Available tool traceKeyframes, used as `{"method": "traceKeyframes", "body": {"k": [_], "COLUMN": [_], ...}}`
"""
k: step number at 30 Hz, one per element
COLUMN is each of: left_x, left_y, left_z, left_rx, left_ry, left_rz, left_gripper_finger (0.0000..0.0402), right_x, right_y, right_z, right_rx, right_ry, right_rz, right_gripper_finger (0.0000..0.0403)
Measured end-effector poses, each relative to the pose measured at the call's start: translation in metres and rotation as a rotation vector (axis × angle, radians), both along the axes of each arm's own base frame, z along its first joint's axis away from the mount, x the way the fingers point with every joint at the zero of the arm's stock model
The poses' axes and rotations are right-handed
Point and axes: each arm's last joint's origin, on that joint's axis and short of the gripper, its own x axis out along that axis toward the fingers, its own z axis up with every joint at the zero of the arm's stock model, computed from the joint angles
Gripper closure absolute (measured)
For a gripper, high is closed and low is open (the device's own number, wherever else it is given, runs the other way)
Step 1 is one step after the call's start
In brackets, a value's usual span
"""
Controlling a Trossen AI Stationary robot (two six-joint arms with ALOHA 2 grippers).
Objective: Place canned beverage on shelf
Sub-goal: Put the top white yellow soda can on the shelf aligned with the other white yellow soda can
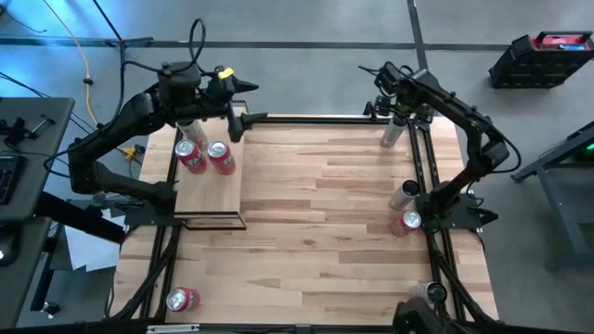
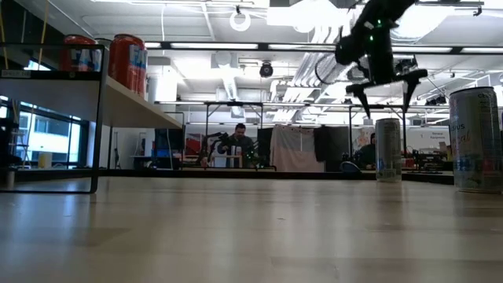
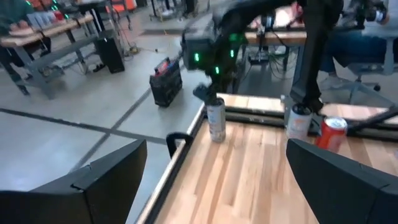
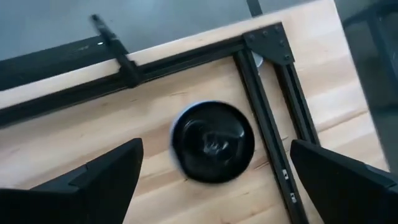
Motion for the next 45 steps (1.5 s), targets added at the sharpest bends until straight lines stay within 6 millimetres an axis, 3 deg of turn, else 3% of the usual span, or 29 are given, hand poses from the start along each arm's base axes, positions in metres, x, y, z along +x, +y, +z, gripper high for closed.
{"method": "traceKeyframes", "body": {"k": [5,11,27,37,45], "left_x": [0.001,0.0,-0.002,-0.021,-0.028], "left_y": [0.0,0.002,-0.001,-0.011,-0.014], "left_z": [0.001,0.001,-0.008,0.0,0.004], "left_rx": [0.003,-0.018,-0.077,-0.062,-0.046], "left_ry": [-0.013,-0.018,0.057,0.037,0.02], "left_rz": [-0.003,0.018,-0.023,-0.054,-0.056], "left_gripper_finger": [0.0023,0.0023,0.0023,0.0023,0.0023], "right_x": [-0.007,-0.006,-0.007,0.013,0.056], "right_y": [-0.006,-0.011,-0.008,0.001,0.016], "right_z": [-0.026,-0.05,-0.054,-0.052,-0.012], "right_rx": [-0.021,-0.01,0.0,0.02,-0.015], "right_ry": [-0.021,-0.137,-0.086,-0.064,-0.179], "right_rz": [-0.108,-0.113,-0.07,0.186,0.681], "right_gripper_finger": [0.0009,0.0014,0.0155,0.0152,0.0155]}}
